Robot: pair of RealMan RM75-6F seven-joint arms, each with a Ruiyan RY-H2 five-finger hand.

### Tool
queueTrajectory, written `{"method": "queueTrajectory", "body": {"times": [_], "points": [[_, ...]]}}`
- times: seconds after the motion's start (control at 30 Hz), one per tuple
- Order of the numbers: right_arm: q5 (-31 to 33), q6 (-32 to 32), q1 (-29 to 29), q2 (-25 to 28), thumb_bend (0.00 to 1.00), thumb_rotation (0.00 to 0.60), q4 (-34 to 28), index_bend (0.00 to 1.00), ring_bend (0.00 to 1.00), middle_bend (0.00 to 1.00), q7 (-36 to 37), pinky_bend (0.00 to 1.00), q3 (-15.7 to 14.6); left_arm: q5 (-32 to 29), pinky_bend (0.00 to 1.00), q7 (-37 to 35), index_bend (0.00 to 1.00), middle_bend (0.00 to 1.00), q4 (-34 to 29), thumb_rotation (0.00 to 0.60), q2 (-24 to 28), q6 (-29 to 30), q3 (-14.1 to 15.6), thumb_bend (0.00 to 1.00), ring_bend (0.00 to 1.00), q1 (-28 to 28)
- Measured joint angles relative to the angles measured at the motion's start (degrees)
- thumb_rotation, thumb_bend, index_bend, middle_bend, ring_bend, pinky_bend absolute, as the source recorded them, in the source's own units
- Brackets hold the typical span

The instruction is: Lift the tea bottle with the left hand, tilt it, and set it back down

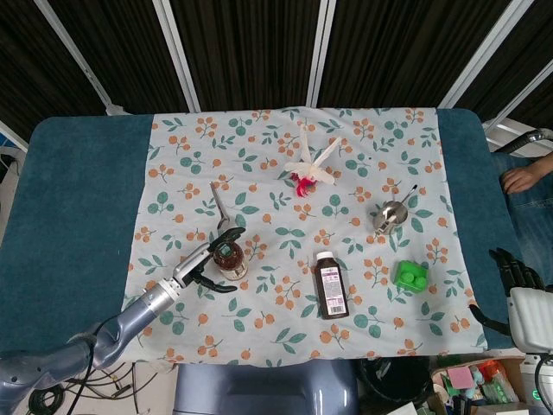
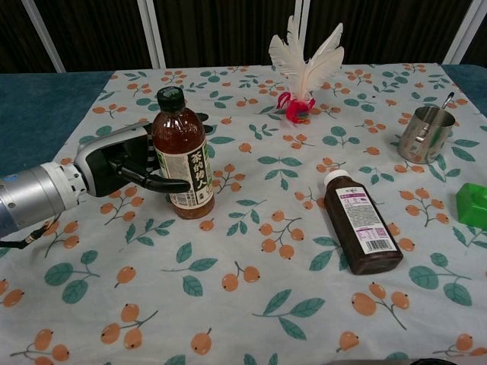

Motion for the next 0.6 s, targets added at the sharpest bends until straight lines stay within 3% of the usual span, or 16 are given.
{"method": "queueTrajectory", "body": {"times": [0.6], "points": [[0.3,0.0,0.0,0.0,0.11,0.600,-0.1,0.12,0.13,0.08,-0.3,0.16,0.0,-0.9,0.00,3.9,0.00,0.02,-1.9,0.600,0.9,-0.3,-0.6,0.11,0.00,-0.1]]}}
